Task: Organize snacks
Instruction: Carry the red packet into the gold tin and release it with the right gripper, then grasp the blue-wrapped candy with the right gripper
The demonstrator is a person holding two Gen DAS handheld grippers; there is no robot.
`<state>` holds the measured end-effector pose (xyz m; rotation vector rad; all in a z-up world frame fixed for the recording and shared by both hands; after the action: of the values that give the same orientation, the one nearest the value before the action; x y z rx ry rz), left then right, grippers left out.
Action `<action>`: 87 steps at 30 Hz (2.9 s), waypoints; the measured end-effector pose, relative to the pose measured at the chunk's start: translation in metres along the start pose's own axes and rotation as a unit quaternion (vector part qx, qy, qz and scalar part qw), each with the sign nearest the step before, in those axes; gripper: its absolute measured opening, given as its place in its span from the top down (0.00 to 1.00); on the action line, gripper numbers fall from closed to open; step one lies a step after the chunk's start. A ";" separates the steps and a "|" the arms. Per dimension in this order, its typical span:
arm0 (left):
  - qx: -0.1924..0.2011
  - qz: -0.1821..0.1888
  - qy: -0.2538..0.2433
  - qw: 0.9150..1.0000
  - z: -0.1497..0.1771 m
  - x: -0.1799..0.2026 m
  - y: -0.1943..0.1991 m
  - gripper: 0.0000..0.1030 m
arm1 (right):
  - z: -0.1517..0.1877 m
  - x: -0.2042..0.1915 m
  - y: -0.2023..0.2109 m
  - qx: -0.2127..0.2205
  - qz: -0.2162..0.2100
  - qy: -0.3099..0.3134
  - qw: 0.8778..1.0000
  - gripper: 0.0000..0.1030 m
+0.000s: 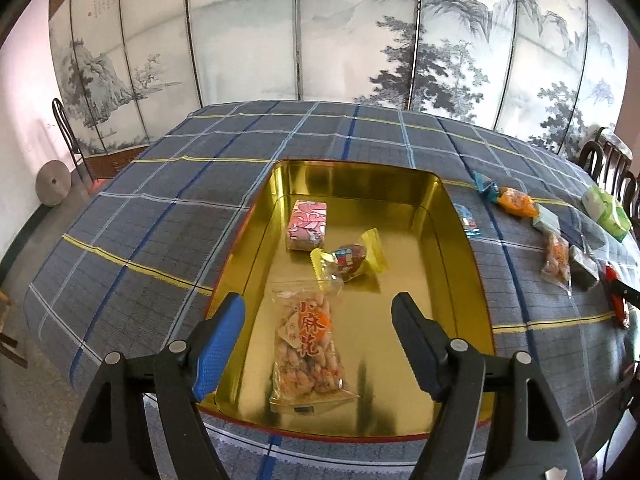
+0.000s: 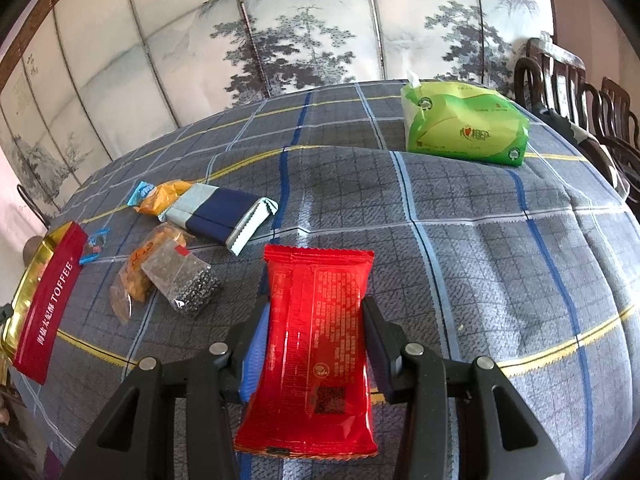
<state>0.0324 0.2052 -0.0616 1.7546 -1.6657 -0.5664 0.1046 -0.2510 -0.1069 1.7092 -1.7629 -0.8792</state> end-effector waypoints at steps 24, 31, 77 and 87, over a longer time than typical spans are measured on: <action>0.016 0.020 0.016 1.000 0.000 -0.002 0.026 0.22 | -0.047 -0.197 0.078 0.035 -0.162 0.096 0.981 0.57; 0.029 -0.001 -0.005 1.000 0.000 -0.006 0.038 0.17 | -0.040 -0.296 0.073 0.009 -0.215 0.156 0.964 0.57; 0.004 -0.024 -0.025 0.999 0.002 -0.018 0.034 0.01 | -0.051 -0.294 -0.035 -0.132 -0.135 0.210 0.959 0.55; 0.000 -0.026 -0.032 0.999 0.001 -0.013 0.031 0.01 | -0.041 -0.315 -0.058 -0.128 -0.141 0.222 0.956 0.55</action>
<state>0.0088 0.2187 -0.0421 1.8015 -1.6676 -0.6523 0.1924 0.0594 -0.1029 1.8318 -1.0829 -0.7248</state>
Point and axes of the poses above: each gripper's, at about its wrist camera, not at the fingertips, and y roughly against the way its jaws point, x to its right, z to its underside, the point moved 9 cm from there along -y, roughly the way its jaws point, and after that the axes turned 10 degrees about z, right-handed, at the moved point
